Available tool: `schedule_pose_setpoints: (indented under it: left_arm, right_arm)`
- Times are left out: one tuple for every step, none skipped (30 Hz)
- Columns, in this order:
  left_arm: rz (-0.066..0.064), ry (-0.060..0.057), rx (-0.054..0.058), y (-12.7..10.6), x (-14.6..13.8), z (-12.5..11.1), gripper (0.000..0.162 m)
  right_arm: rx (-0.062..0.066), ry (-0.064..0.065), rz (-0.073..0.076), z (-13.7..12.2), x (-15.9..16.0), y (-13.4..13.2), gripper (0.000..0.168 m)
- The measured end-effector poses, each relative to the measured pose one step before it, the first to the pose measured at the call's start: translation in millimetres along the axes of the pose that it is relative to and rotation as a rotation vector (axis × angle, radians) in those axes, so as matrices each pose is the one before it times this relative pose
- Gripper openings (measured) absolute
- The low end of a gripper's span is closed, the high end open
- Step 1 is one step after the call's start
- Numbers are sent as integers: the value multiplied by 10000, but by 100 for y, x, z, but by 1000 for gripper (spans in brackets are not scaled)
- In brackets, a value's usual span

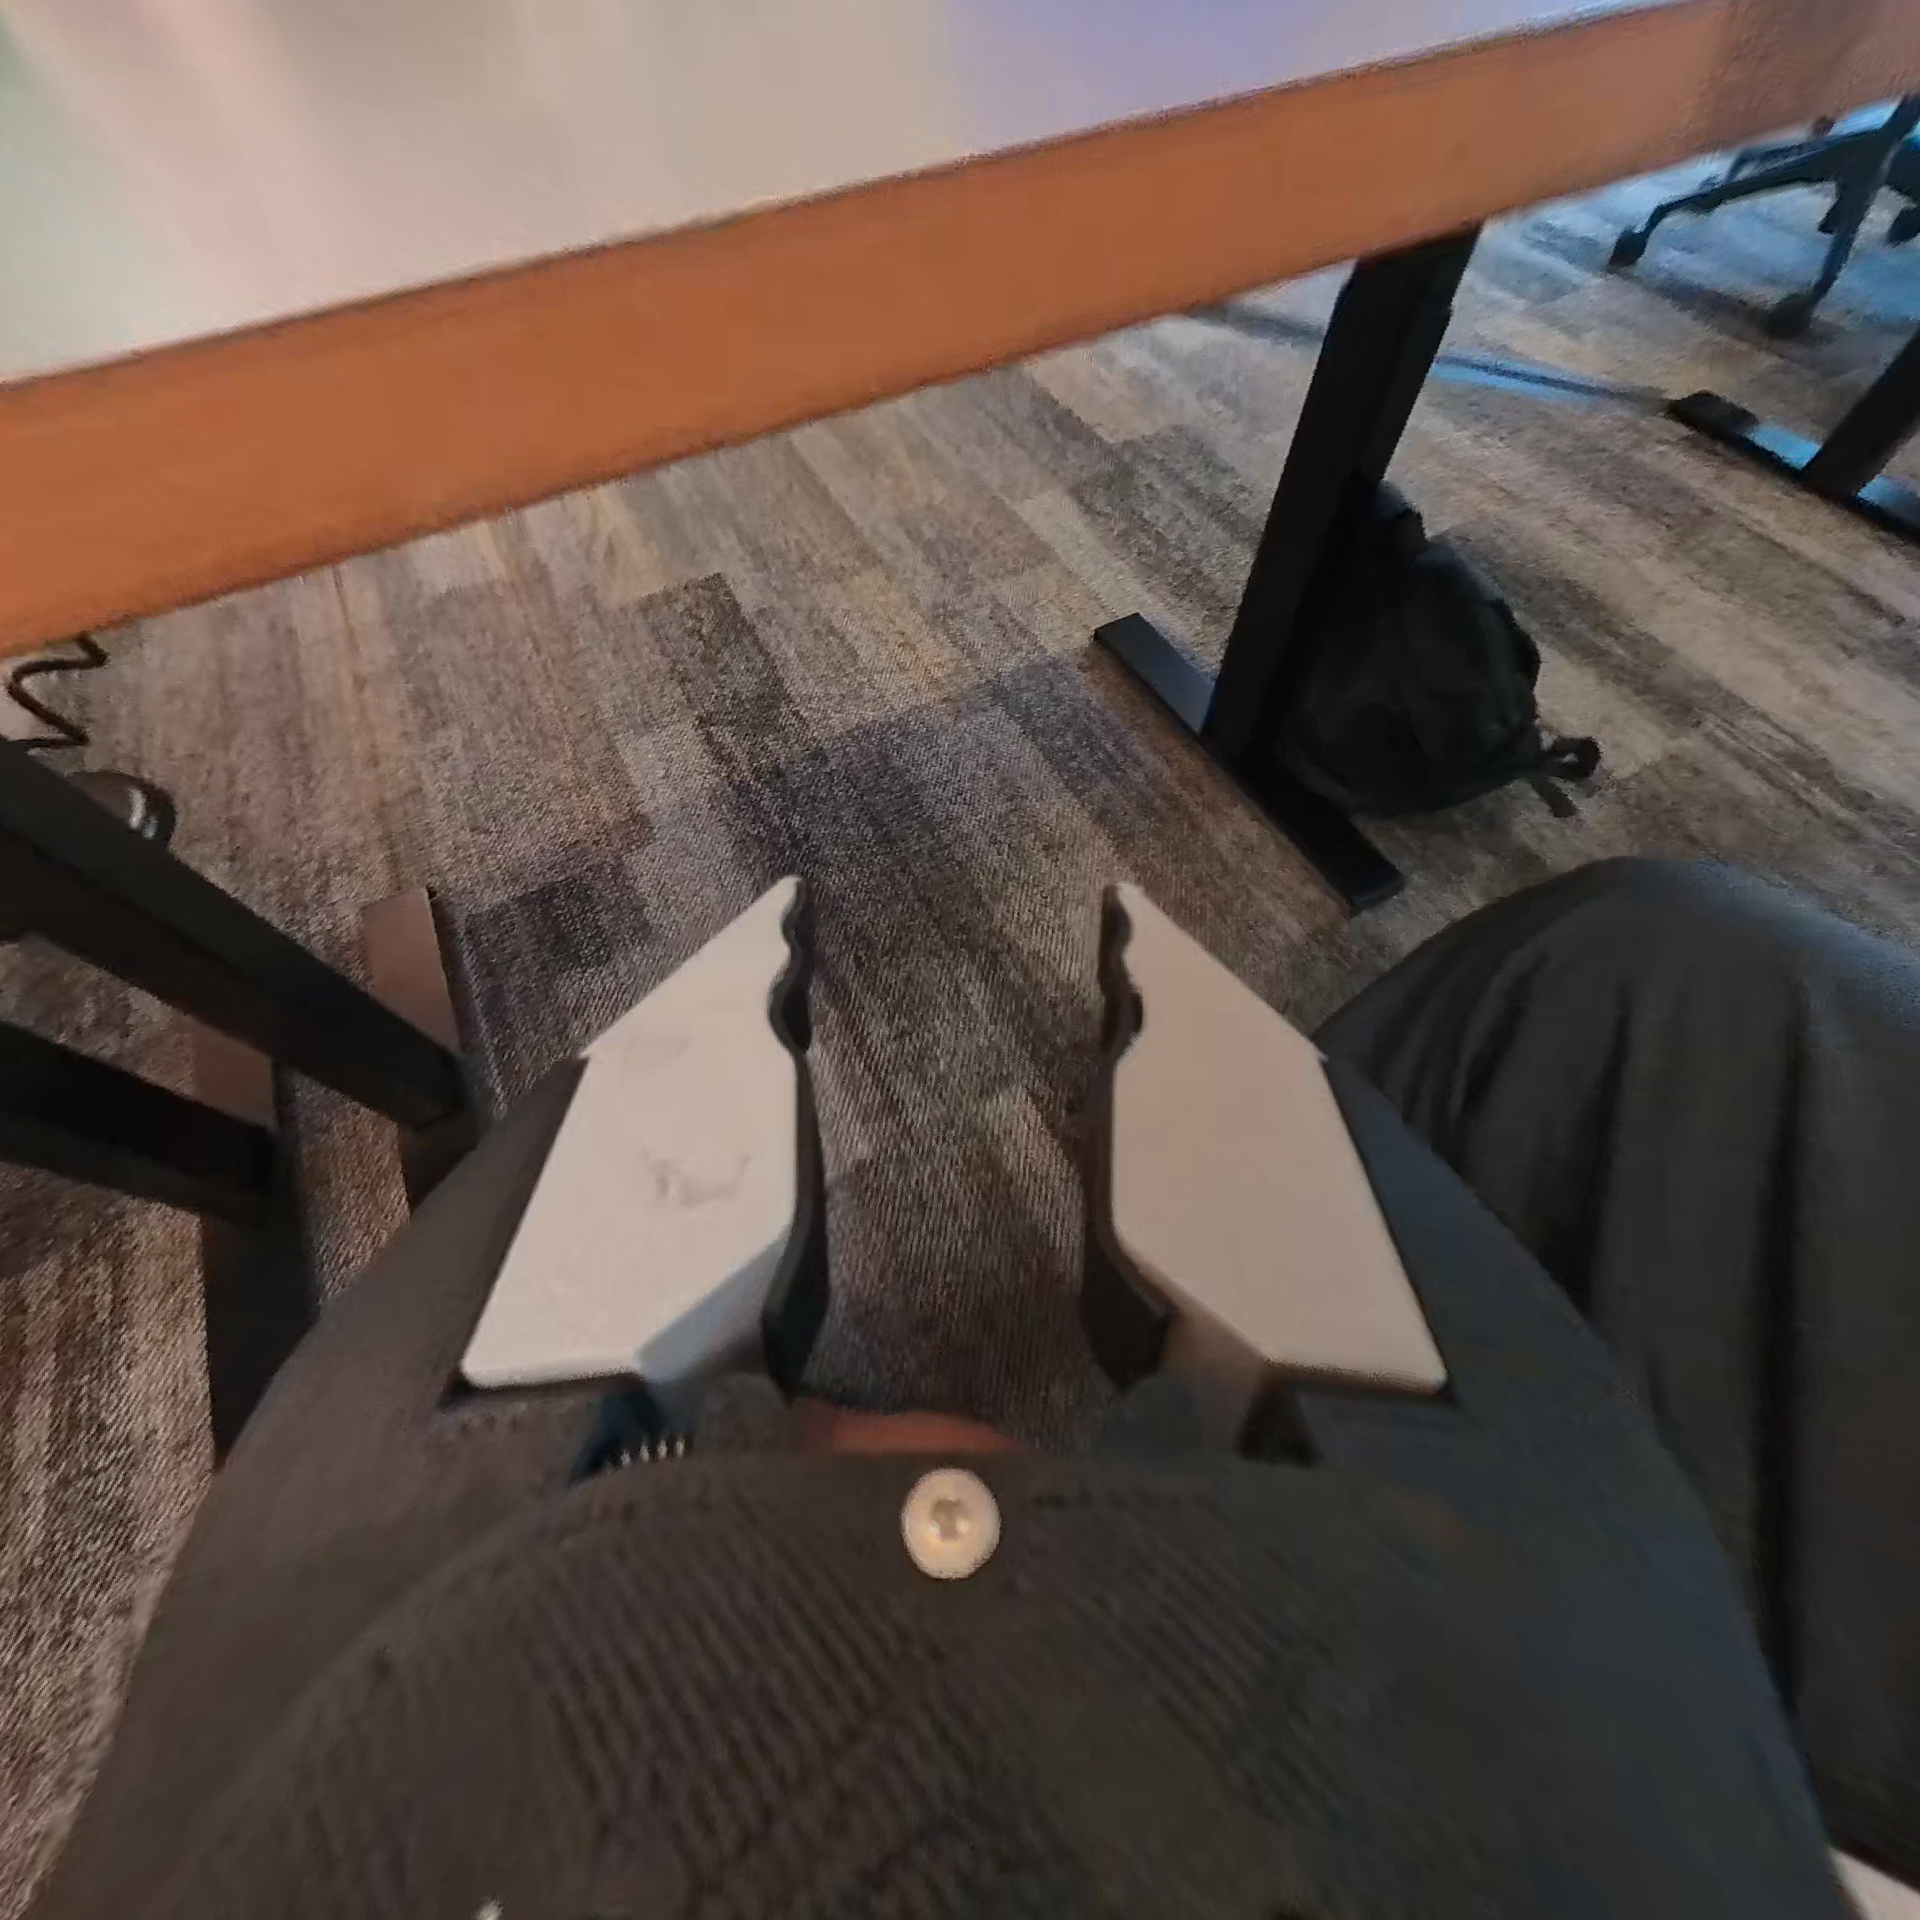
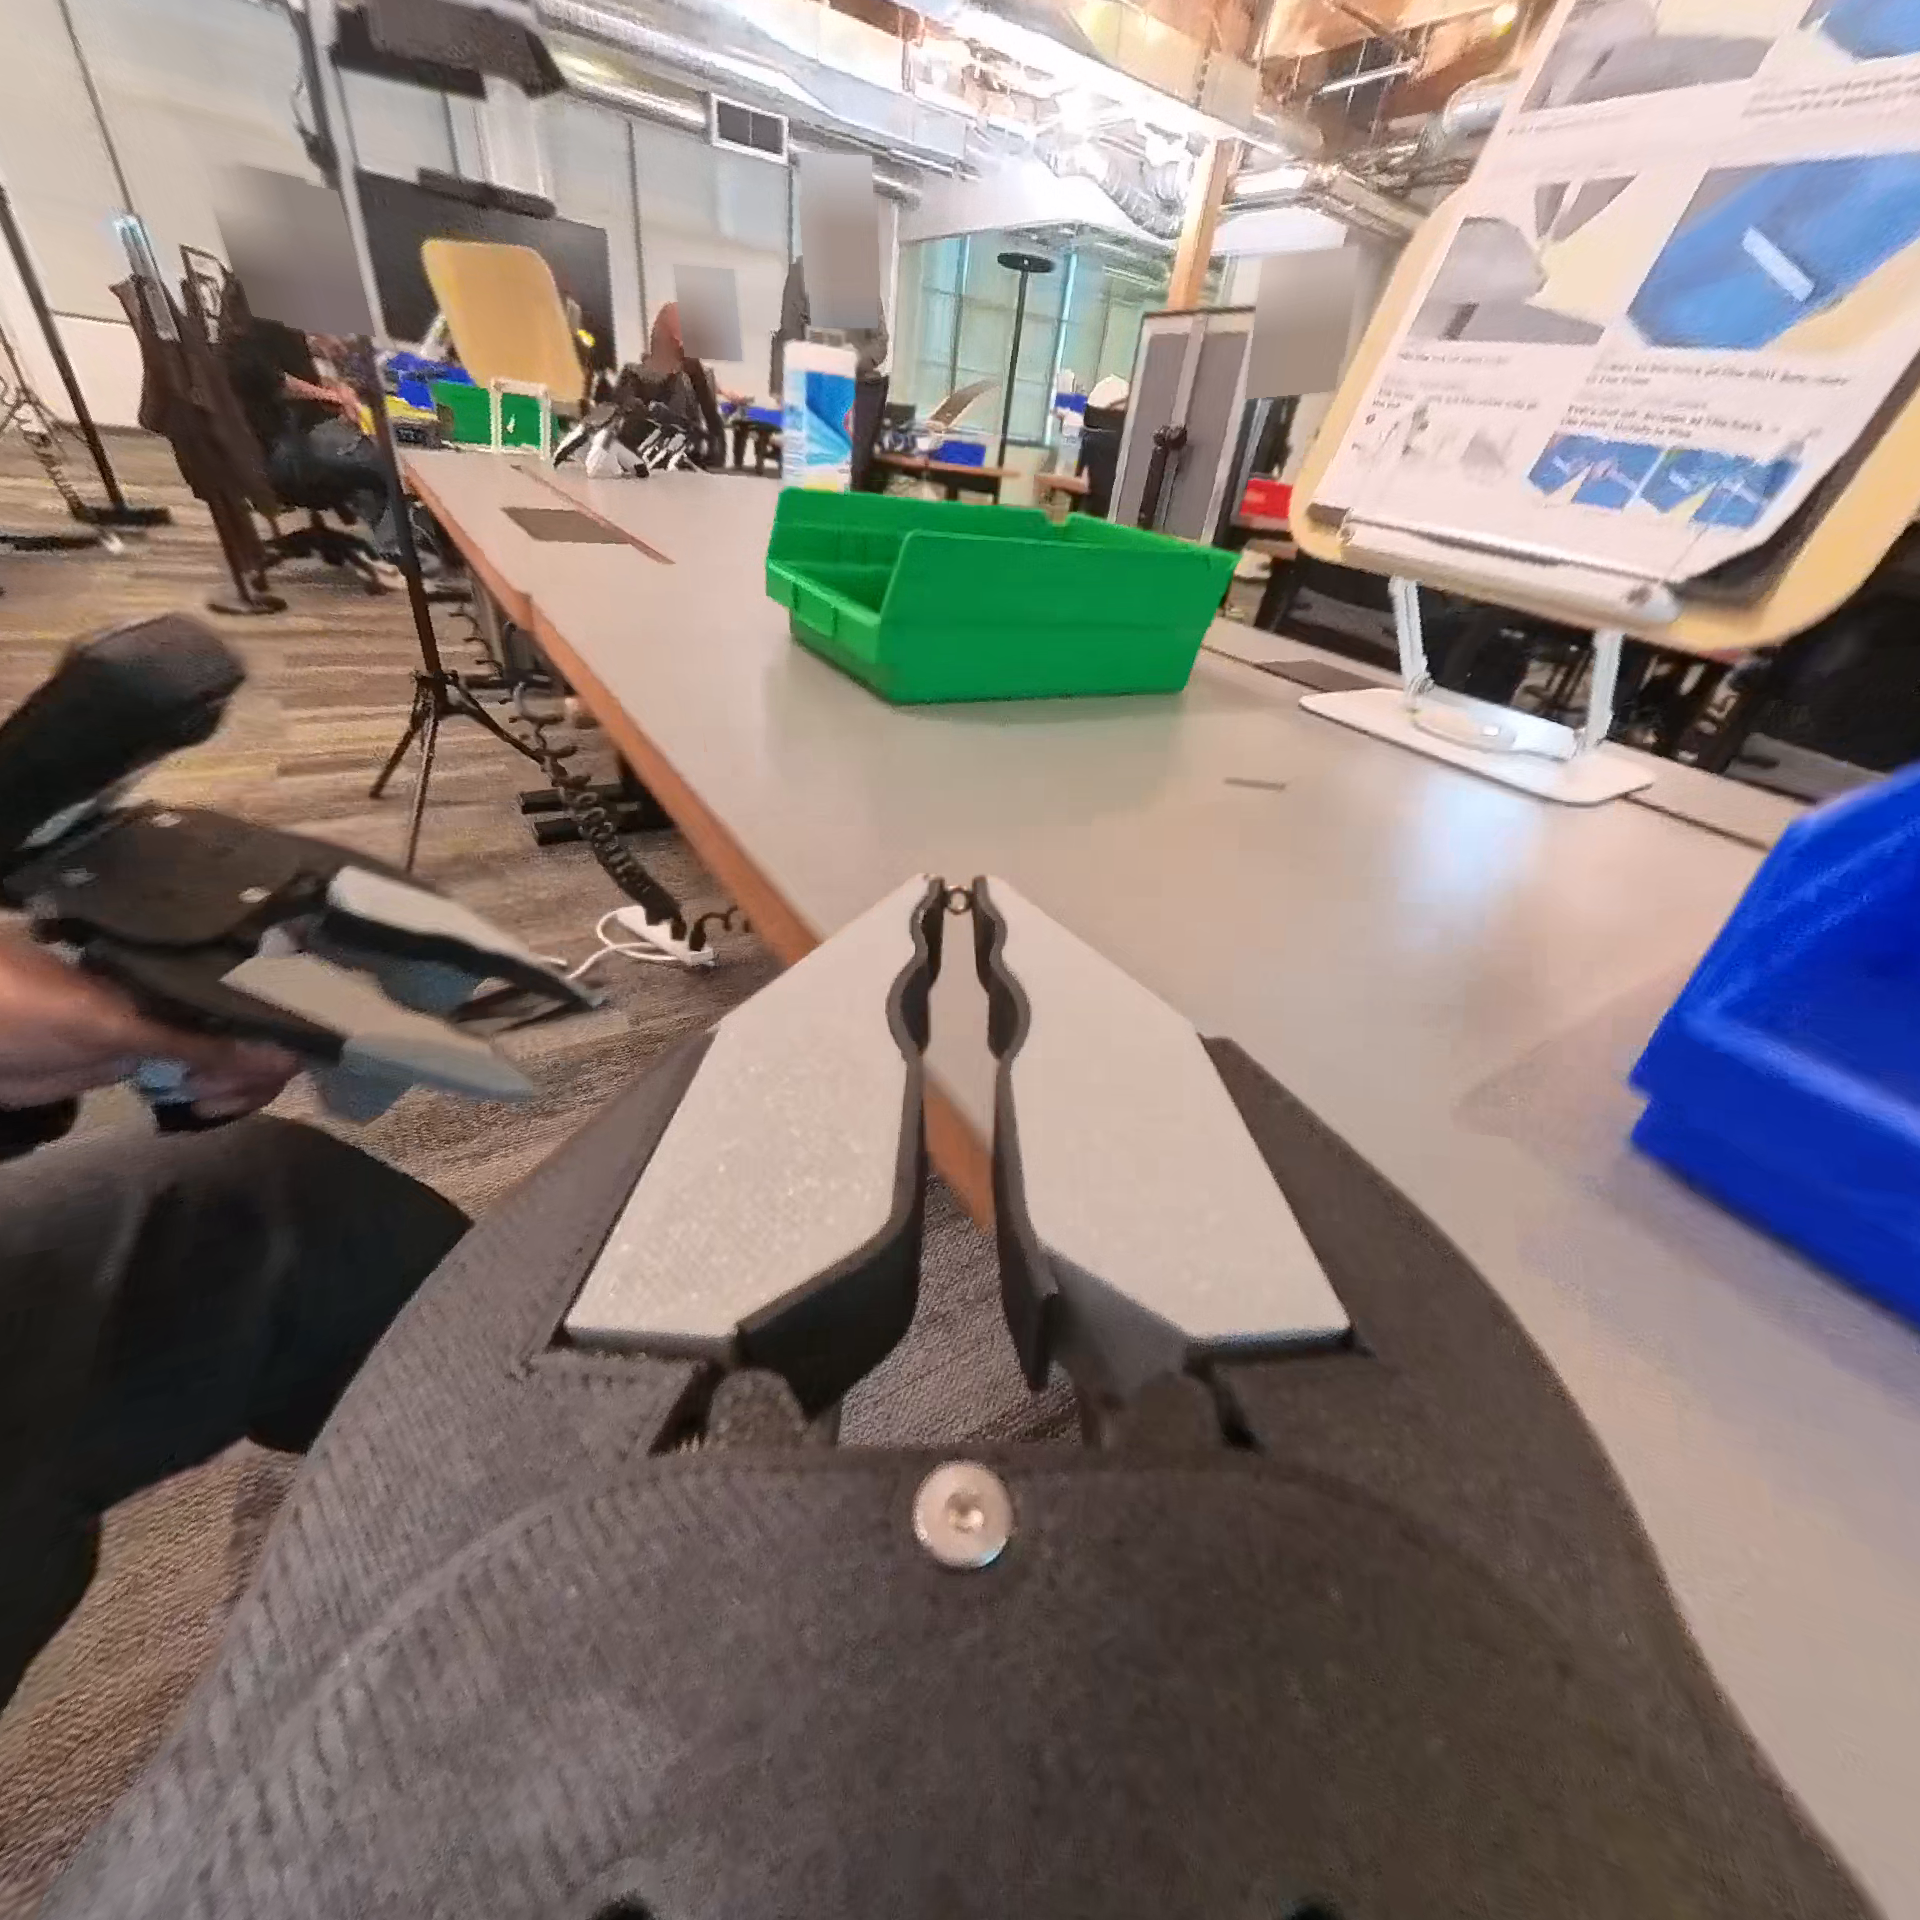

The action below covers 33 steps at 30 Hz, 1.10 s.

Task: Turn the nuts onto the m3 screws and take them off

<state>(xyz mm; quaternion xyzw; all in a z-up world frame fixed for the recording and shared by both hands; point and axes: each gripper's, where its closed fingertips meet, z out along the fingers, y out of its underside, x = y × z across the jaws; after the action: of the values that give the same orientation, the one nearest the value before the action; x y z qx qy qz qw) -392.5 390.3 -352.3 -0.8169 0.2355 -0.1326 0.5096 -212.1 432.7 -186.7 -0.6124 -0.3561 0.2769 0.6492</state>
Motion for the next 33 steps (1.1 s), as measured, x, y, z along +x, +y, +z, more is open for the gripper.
schedule_pose_setpoints:
  left_arm:
    - [-161, 27, 286, -687, -203, 17, 54]
    - [-212, 107, 296, -814, -182, -13, 53]
    - [-204, 241, 158, -790, -59, 50, 53]
    - [-126, 245, 5, -767, -108, 121, 55]
    - [-18, 106, -10, -879, -312, 139, 57]
    - [84, 50, -5, -971, -380, 119, 58]
    - [145, 58, -47, -959, -329, 118, 58]
    - [177, -4, 26, -1039, -390, 72, 58]
    - [185, -53, 154, -1061, -386, 35, 58]
    - [165, -37, 134, -877, -309, 61, 57]
    - [105, -49, 43, -633, -286, 73, 57]
    - [57, -41, 12, -503, -199, 30, 57]
    - [19, -11, 22, -512, -82, -38, 57]
    - [27, 70, 30, -588, 56, -85, 57]
    - [83, 117, 36, -676, 51, -65, 57]
    - [114, 64, 26, -695, -154, -58, 58]
    - [56, 50, 26, -681, -290, -52, 57]
    - [-104, 144, 23, -603, -250, -61, 57]
    - [-288, 246, -21, -497, -182, -69, 55]
    - [-326, 333, -40, -452, -74, -17, 54]
    - [-195, 341, -93, -360, -42, 36, 55]
    - [-21, 194, -180, -261, -257, 137, 55]
    - [142, -1, -158, -344, -557, 250, 57]
    - [243, -72, -97, -487, -672, 334, 56]
    - [240, -37, -71, -573, -655, 482, 56]
    - [206, 28, -47, -613, -594, 630, 56]
    - [194, 34, -48, -583, -626, 780, 57]
    - [178, -28, -39, -548, -808, 886, 57]
    - [133, -47, 10, -536, -915, 960, 57]
    - [61, -12, 39, -490, -928, 1048, 57]
    - [-19, 20, -26, -307, -942, 1127, 57]
    - [-89, 57, -89, -168, -903, 1205, 57]
    - [-135, 104, -97, -127, -801, 1220, 57]
  right_arm:
    - [52, -29, -63, 1289, 1007, -870, 3]
    - [140, -33, -113, 1410, 887, -981, 2]
    - [26, 6, -157, 1556, 873, -777, 2]
    - [-120, 14, -148, 1618, 834, -501, 3]
    - [-104, 1, -109, 1571, 771, -396, 2]
    - [-62, -30, -50, 1449, 692, -270, 2]
    - [-66, -24, 30, 1329, 661, -73, 3]
    - [-95, 14, 50, 1215, 626, 137, 3]
    - [-148, 21, 22, 1119, 520, 356, 3]
    - [-233, -7, -20, 1002, 335, 558, 2]
    - [-252, 93, -98, 832, 328, 622, 2]
    - [-247, 143, -166, 689, 268, 632, 2]
    - [-307, 153, -104, 586, 234, 703, 2]
    - [-250, 60, 23, 484, 105, 553, 2]
    - [-217, -30, 107, 420, 14, 412, 2]
    - [-227, -2, 95, 357, 79, 333, 2]
    - [-162, 96, 35, 223, 204, 194, 2]
    - [-119, 203, 24, 74, 326, 132, 2]
    - [-126, 215, 123, -70, 341, 125, 2]
    - [-63, 126, 177, -151, 217, 11, 2]
    - [-42, 29, 174, -174, 79, -65, 2]
    - [-101, -25, 123, -95, 31, 4, 2]
    - [-186, -51, 59, 43, 22, 109, 2]
    - [-240, -96, 24, 190, 32, 238, 2]
    - [-237, -60, 43, 294, 134, 286, 3]
    - [-134, -46, 58, 384, 184, 216, 2]
    - [-103, -62, 68, 488, 235, 178, 2]
    - [-166, -141, 74, 642, 208, 226, 2]
    - [-201, -181, 88, 766, 229, 185, 2]
    - [-210, -218, 47, 883, 254, 123, 2]
    - [-311, -247, -26, 978, 260, 144, 2]
    - [-438, -234, -109, 1035, 340, 232, 2]
    - [-509, -172, -167, 1021, 473, 248, 2]
